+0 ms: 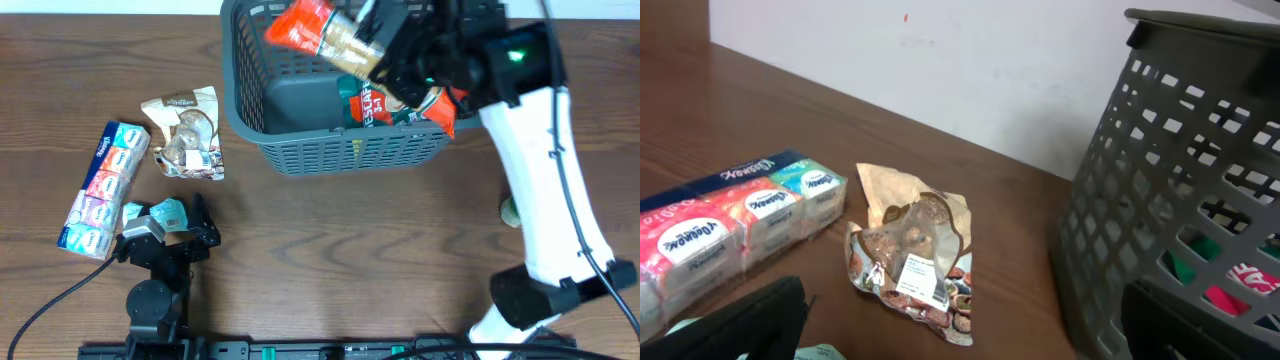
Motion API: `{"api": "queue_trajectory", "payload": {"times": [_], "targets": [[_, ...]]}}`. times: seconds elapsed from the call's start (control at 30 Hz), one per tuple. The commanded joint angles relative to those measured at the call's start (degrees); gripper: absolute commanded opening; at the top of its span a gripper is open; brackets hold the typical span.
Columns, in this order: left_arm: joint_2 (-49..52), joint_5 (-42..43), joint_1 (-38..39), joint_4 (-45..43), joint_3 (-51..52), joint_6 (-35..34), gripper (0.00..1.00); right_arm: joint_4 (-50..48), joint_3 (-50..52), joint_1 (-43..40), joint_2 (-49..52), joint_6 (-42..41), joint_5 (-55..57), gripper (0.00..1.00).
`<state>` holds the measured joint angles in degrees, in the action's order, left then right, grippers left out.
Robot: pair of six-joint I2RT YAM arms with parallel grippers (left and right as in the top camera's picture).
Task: Pack container
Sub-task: 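Carry the pasta packet over the basket and release it inside, then raise the right gripper out of the basket to the side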
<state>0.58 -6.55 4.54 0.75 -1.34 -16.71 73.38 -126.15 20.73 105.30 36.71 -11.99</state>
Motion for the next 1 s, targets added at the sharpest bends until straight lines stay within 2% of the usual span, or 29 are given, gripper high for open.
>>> {"api": "queue_trajectory", "payload": {"times": [0.0,0.37,0.5,0.6,0.63,0.7,0.77,0.8,0.83,0.87,0.97], "targets": [[-0.35,-0.31,-0.24,0.72,1.09,0.09,0.99,0.46,-1.62,0.76,0.83,5.55,-2.47,0.01],[-0.35,-0.31,-0.24,0.72,1.09,0.09,0.99,3.21,-1.60,0.68,6.43,9.64,-9.64,0.01],[-0.35,-0.33,-0.24,0.72,1.09,0.09,0.99,2.73,-1.60,0.68,7.98,8.37,-10.93,0.02],[-0.35,-0.31,-0.24,0.72,1.09,0.09,0.99,2.71,-1.60,0.68,8.28,6.36,-10.25,0.24],[-0.35,-0.31,-0.24,0.72,1.09,0.09,0.99,2.64,-1.60,0.68,8.28,5.79,-10.27,0.24],[-0.35,-0.31,-0.24,0.72,1.07,0.09,0.98,2.34,-1.60,0.68,8.28,5.33,-10.29,0.15],[-0.35,-0.31,-0.24,0.72,1.07,0.09,0.99,2.14,-1.60,0.68,8.28,5.29,-10.29,0.14],[-0.35,-0.31,-0.24,0.72,1.09,0.09,0.99,1.97,-1.60,0.68,8.28,4.76,-10.27,0.35],[-0.35,-0.33,-0.24,0.72,1.07,0.09,0.99,1.62,-1.60,0.68,8.28,3.54,-10.27,0.74],[-0.35,-0.33,-0.24,0.72,1.09,0.09,0.99,1.33,-1.62,0.68,8.22,2.47,-10.27,0.98],[-0.35,-0.31,-0.24,0.72,1.09,0.09,0.99,0.39,-1.70,0.66,8.00,0.11,-10.27,0.99]]}}
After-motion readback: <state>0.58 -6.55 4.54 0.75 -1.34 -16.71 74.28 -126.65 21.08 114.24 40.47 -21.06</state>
